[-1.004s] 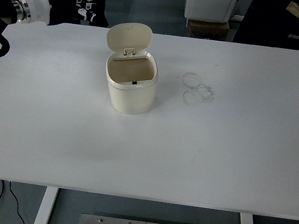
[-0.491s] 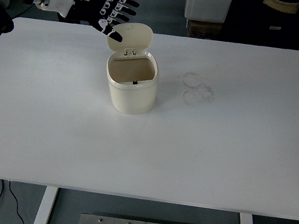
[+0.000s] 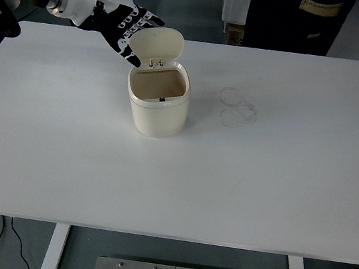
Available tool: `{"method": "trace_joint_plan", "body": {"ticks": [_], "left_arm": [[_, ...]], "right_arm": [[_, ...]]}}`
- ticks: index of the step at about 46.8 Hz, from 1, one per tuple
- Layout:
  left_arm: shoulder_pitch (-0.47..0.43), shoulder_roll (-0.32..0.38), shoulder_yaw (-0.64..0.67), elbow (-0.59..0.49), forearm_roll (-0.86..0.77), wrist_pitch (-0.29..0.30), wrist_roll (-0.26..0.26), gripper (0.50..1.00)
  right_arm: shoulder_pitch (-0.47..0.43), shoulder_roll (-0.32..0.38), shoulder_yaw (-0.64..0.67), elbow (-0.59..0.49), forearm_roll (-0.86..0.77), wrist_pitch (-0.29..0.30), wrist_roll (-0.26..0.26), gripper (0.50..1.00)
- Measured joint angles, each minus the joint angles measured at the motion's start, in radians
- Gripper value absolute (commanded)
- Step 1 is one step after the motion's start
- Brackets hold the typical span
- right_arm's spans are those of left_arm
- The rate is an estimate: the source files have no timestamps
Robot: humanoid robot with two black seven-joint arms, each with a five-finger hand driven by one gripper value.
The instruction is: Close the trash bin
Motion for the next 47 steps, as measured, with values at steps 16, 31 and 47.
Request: {"method": "trace_joint_plan", "body": {"ticks": [16, 31, 47], "left_arm": [[-0.020, -0.016, 0.002, -0.068, 0.032, 0.000, 0.056, 1.000], [-0.018, -0.046, 0.001, -0.087, 0.036, 0.000, 0.124, 1.000], [-0.017, -0.051, 0.000, -0.165, 0.038, 0.000, 0.190, 1.000]], "right_arm": [[0.000, 0.000, 0.000, 0.000, 0.000, 0.000, 0.000, 0.991], [0.000, 0.000, 0.000, 0.000, 0.000, 0.000, 0.000, 0.991], [0.001, 0.000, 0.000, -0.001, 0.000, 0.000, 0.000, 0.991]]}}
